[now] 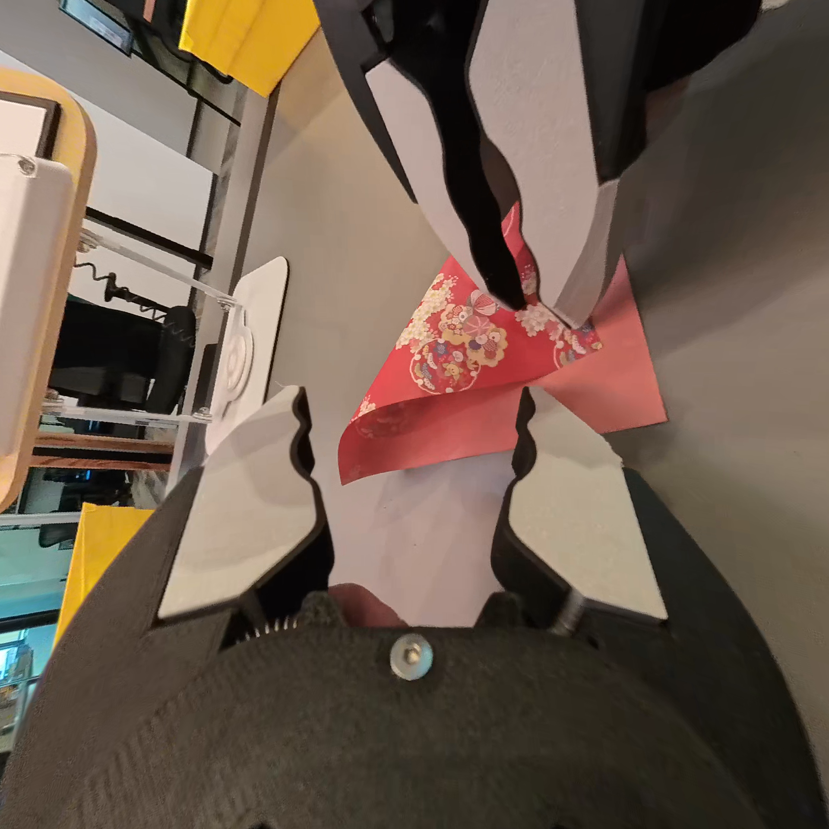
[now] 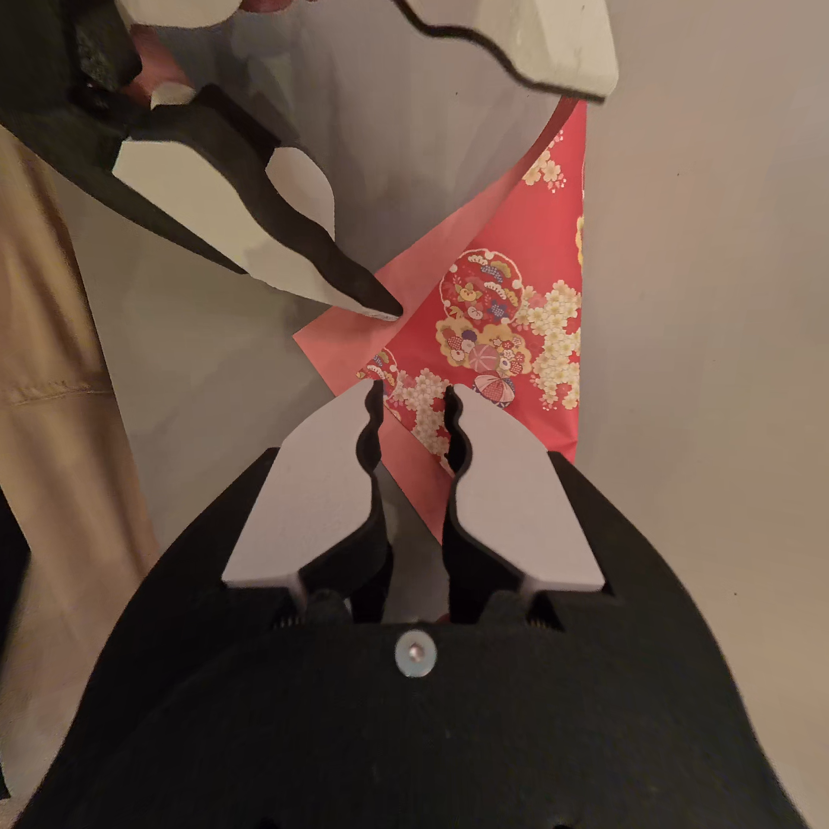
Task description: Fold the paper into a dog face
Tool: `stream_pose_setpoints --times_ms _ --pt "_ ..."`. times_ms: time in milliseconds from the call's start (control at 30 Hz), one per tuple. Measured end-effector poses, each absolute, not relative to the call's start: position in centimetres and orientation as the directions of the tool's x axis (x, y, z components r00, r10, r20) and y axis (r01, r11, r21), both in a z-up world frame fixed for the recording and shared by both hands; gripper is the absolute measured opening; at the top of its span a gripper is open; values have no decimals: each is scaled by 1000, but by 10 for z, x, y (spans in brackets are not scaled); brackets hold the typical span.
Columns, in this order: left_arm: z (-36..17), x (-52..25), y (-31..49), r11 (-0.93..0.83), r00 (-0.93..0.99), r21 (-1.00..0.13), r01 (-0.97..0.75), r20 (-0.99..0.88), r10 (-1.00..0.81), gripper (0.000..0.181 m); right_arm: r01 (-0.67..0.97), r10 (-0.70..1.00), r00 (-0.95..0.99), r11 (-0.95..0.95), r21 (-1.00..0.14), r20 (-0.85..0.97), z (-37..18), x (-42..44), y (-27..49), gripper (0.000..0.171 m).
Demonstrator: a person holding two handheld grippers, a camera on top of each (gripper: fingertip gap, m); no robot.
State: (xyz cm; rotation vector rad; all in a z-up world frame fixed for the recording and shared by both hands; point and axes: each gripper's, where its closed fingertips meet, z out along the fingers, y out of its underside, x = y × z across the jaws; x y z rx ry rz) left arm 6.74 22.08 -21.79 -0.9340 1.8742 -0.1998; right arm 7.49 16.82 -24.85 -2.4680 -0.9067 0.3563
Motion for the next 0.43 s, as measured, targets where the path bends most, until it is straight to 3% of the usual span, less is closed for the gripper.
stream_pose_setpoints --times_ms 133,433 --pt "-212 69 216 729 -252 -505 -462 -713 -654 91 537 662 747 -658 -528 -64 -249 76 169 22" --pt "-215 75 223 886 -439 -296 -356 -784 -439 42 559 677 734 -639 -527 -42 -249 78 170 19"
